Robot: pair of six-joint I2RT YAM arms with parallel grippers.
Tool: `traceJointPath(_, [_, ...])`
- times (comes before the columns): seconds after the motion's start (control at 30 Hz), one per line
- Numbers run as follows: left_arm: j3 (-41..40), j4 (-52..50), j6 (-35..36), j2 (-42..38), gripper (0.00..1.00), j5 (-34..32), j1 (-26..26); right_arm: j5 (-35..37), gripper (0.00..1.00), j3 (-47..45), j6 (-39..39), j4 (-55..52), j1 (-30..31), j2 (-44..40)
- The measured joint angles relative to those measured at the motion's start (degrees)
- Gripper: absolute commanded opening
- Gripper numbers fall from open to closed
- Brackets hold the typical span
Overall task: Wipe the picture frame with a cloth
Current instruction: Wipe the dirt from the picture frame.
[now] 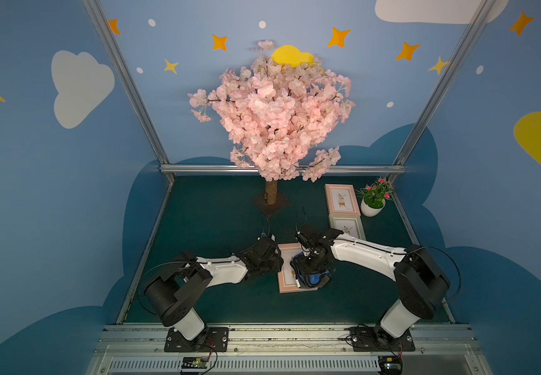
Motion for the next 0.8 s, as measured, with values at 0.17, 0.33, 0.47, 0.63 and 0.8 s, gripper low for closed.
traceJointPath(0.17, [-0.4, 0.9, 0.0, 0.0, 0.41, 0.3, 0.2, 1.8, 0.72, 0.9, -0.5, -0.1, 0.0, 0.0])
traceJointPath(0.33, [-0.7, 1.5, 0.0, 0.0, 0.41, 0.5, 0.4, 4.2, 0.80, 2.1, -1.2, 0.1, 0.0, 0.3])
traceJointPath(0.47, [-0.7, 1.6, 0.0, 0.0, 0.41, 0.6, 0.4, 6.1, 0.82, 2.7, -1.4, 0.3, 0.0, 3.1])
traceJointPath(0.63, [-0.8, 1.7, 0.0, 0.0, 0.41, 0.7, 0.4, 7.5, 0.67, 2.7, -1.4, 1.2, 0.0, 7.0])
traceJointPath(0.8, [-0.8, 1.8, 0.0, 0.1, 0.41, 0.8, 0.5, 8.8, 0.30, 2.5, -1.4, 1.2, -0.1, 6.7])
